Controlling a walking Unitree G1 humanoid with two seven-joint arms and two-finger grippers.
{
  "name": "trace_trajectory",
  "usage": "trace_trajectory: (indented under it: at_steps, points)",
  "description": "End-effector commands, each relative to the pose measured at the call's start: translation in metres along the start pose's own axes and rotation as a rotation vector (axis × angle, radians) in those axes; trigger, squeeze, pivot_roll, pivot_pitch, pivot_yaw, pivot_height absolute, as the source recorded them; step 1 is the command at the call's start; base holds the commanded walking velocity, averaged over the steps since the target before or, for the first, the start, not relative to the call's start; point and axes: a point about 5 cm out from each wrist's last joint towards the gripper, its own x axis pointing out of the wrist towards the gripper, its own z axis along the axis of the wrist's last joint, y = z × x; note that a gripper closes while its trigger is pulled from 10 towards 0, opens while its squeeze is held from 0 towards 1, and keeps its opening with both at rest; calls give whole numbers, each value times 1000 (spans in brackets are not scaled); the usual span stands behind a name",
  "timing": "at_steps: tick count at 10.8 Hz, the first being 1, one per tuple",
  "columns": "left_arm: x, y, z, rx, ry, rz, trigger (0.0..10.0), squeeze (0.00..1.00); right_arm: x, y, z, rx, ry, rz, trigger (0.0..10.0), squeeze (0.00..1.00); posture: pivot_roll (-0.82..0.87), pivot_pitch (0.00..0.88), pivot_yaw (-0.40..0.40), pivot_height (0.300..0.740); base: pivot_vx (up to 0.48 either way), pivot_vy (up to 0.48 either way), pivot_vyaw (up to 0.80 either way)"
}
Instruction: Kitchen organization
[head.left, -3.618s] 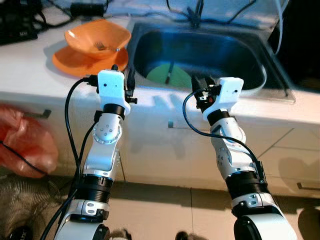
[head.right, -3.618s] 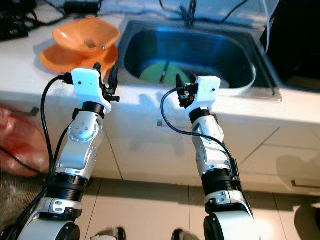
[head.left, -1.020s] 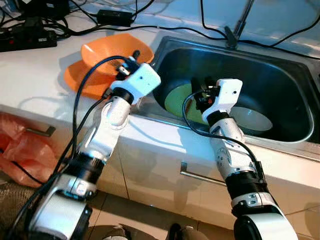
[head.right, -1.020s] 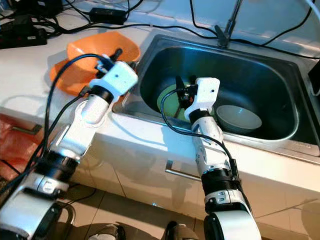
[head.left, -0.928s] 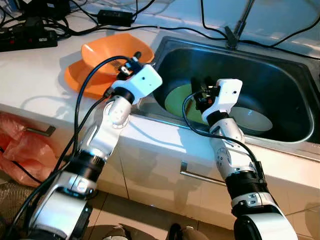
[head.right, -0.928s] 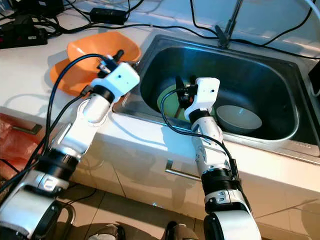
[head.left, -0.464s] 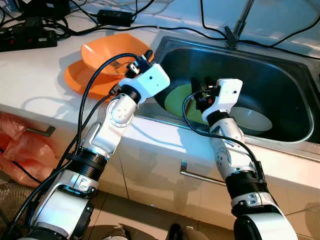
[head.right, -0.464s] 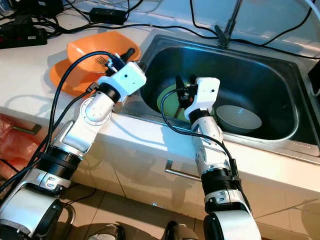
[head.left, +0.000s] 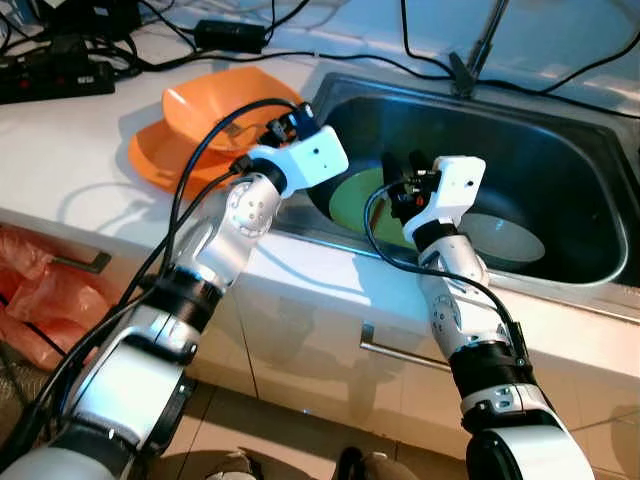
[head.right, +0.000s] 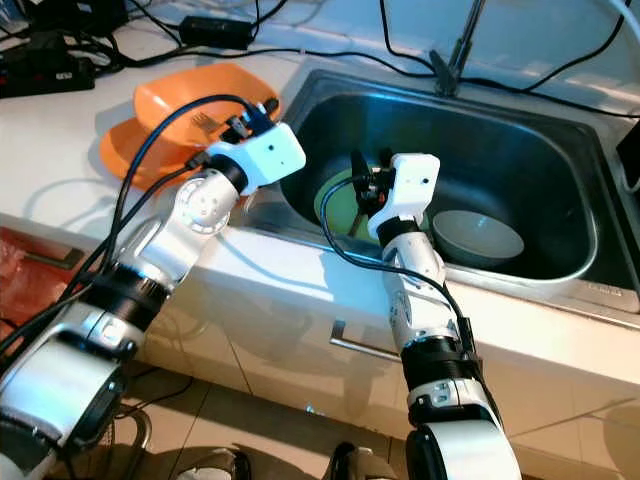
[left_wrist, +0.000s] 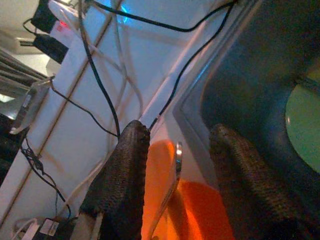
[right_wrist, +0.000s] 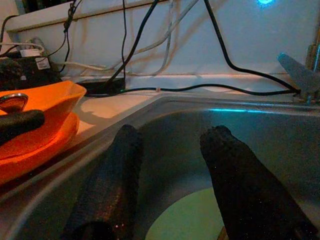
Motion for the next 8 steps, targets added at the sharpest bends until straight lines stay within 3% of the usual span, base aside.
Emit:
trace_trajectory:
  at_steps: [1, 4, 5, 6, 8]
  points:
    - [5, 0, 6, 23, -9, -6, 10000, 0, 1, -3, 3, 6, -14, -14, 10000, 0, 39, 92, -26, 740, 0, 0, 0]
    - [8, -2, 3, 37, 15, -15, 9608, 0, 1, -3, 3, 5, -17, -16, 10000, 0, 38, 90, -26, 740, 0, 0, 0]
    - [9, -1, 0, 42, 35, -3, 5216, 0, 1, -3, 3, 5, -17, -15, 10000, 0, 40, 90, -25, 740, 0, 0, 0]
    - [8, 1, -3, 49, 56, 19, 157, 0, 1, -2, 2, 5, -15, -15, 10000, 0, 39, 88, -24, 740, 0, 0, 0]
    - [7, 2, -7, 60, 75, 33, 0, 0, 0, -1, 1, 6, -13, -13, 10000, 0, 38, 85, -23, 740, 0, 0, 0]
